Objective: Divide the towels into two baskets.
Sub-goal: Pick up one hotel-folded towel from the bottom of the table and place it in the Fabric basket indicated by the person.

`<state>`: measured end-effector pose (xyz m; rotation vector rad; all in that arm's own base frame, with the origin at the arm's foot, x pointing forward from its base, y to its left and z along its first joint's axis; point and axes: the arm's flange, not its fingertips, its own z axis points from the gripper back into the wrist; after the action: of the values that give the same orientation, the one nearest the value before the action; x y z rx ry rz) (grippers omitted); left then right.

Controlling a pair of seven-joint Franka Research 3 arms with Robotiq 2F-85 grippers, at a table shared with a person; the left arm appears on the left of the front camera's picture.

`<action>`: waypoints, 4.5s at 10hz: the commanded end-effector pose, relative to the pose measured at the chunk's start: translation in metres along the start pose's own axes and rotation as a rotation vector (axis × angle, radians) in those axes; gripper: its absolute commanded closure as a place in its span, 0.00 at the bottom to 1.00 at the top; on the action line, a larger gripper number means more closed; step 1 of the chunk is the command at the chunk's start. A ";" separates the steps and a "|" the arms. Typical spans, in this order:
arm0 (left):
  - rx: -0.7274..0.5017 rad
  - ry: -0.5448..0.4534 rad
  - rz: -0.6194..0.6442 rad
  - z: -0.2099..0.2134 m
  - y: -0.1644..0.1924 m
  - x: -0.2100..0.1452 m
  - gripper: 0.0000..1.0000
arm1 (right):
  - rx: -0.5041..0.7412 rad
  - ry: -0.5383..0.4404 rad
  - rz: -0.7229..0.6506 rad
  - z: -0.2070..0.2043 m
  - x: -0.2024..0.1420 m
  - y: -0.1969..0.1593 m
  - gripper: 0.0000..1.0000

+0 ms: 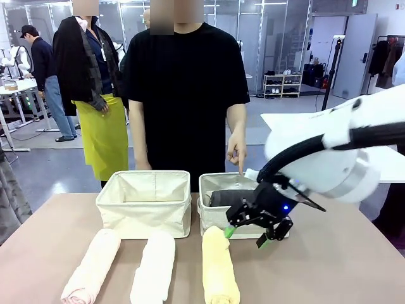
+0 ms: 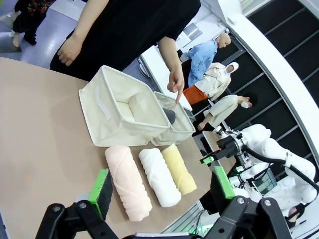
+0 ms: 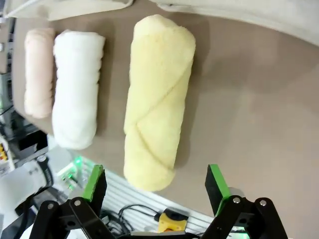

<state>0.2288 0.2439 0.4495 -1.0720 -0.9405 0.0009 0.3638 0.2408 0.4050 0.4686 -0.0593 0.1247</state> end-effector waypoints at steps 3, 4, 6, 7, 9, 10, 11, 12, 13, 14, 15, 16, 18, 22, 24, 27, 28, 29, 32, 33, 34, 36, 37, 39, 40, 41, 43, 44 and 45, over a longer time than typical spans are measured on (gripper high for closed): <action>-0.010 -0.005 -0.007 0.002 -0.002 0.000 0.00 | -0.185 -0.025 -0.007 -0.043 0.022 0.030 0.00; -0.010 -0.005 -0.007 0.002 -0.002 0.000 0.00 | -0.197 -0.030 -0.008 -0.052 0.027 0.034 0.00; -0.010 -0.005 -0.007 0.002 -0.002 0.000 0.00 | -0.194 -0.026 0.009 -0.067 0.029 0.045 0.00; -0.010 -0.005 -0.007 0.002 -0.002 0.000 0.00 | -0.194 -0.029 0.006 -0.073 0.031 0.049 0.00; -0.010 -0.005 -0.007 0.002 -0.002 0.000 0.00 | -0.204 -0.042 0.005 -0.089 0.032 0.053 0.00; -0.010 -0.005 -0.007 0.002 -0.002 0.000 0.00 | -0.222 -0.038 0.005 -0.098 0.032 0.054 0.00; -0.010 -0.005 -0.007 0.002 -0.002 0.000 0.00 | -0.259 -0.037 0.014 -0.106 0.031 0.054 0.00; -0.010 -0.005 -0.007 0.002 -0.002 0.000 0.00 | -0.282 -0.031 0.017 -0.114 0.029 0.054 0.00; -0.010 -0.005 -0.007 0.002 -0.002 0.000 0.00 | -0.292 -0.025 0.022 -0.121 0.028 0.054 0.00; -0.010 -0.005 -0.007 0.002 -0.002 0.000 0.00 | -0.285 -0.019 0.028 -0.125 0.026 0.054 0.00; -0.010 -0.005 -0.007 0.002 -0.002 0.000 0.00 | -0.288 -0.011 0.037 -0.128 0.025 0.052 0.11; -0.010 -0.005 -0.007 0.002 -0.002 0.000 0.00 | -0.287 -0.005 0.033 -0.127 0.025 0.049 0.20; -0.010 -0.005 -0.007 0.002 -0.002 0.000 0.00 | -0.282 -0.005 0.034 -0.123 0.024 0.048 0.40; -0.010 -0.005 -0.007 0.002 -0.002 0.000 0.00 | -0.267 0.013 0.067 -0.117 0.025 0.045 0.60; -0.010 -0.005 -0.007 0.002 -0.002 0.000 0.00 | -0.267 0.013 0.067 -0.117 0.025 0.045 0.60; -0.010 -0.005 -0.007 0.002 -0.002 0.000 0.00 | -0.300 0.012 0.230 -0.092 0.016 0.054 0.58; -0.010 -0.005 -0.007 0.002 -0.002 0.000 0.00 | -0.304 0.021 0.312 -0.068 0.013 0.063 0.58; -0.010 -0.005 -0.007 0.002 -0.002 0.000 0.00 | -0.321 0.057 0.390 -0.043 0.011 0.072 0.58; -0.010 -0.005 -0.007 0.002 -0.002 0.000 0.00 | -0.386 0.153 0.528 0.015 0.026 0.090 0.58; -0.010 -0.005 -0.007 0.002 -0.002 0.000 0.00 | -0.457 0.105 0.595 0.034 0.043 0.097 0.58; -0.010 -0.005 -0.007 0.002 -0.002 0.000 0.00 | -0.522 0.048 0.681 0.056 0.065 0.109 0.58; -0.010 -0.005 -0.007 0.002 -0.002 0.000 0.00 | -0.589 0.154 1.028 0.074 0.093 0.119 0.58; -0.010 -0.005 -0.007 0.002 -0.002 0.000 0.00 | -0.587 0.161 1.103 0.076 0.110 0.120 0.58; -0.010 -0.005 -0.007 0.002 -0.002 0.000 0.00 | -0.628 0.190 1.131 0.078 0.135 0.117 0.58; -0.010 -0.005 -0.007 0.002 -0.002 0.000 0.00 | -0.613 0.152 1.109 0.076 0.130 0.117 0.58; -0.010 -0.005 -0.007 0.002 -0.002 0.000 0.00 | -0.607 0.190 1.122 0.073 0.126 0.116 0.58; -0.010 -0.005 -0.007 0.002 -0.002 0.000 0.00 | -0.607 0.190 1.122 0.073 0.126 0.116 0.58; -0.010 -0.005 -0.007 0.002 -0.002 0.000 0.00 | -0.606 0.191 1.124 0.069 0.135 0.114 0.58; -0.010 -0.005 -0.007 0.002 -0.002 0.000 0.00 | -0.760 0.123 1.210 0.066 0.157 0.101 0.58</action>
<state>0.2289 0.2438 0.4495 -1.0719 -0.9401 0.0006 0.4868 0.3224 0.5273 -0.2863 -0.1841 1.2359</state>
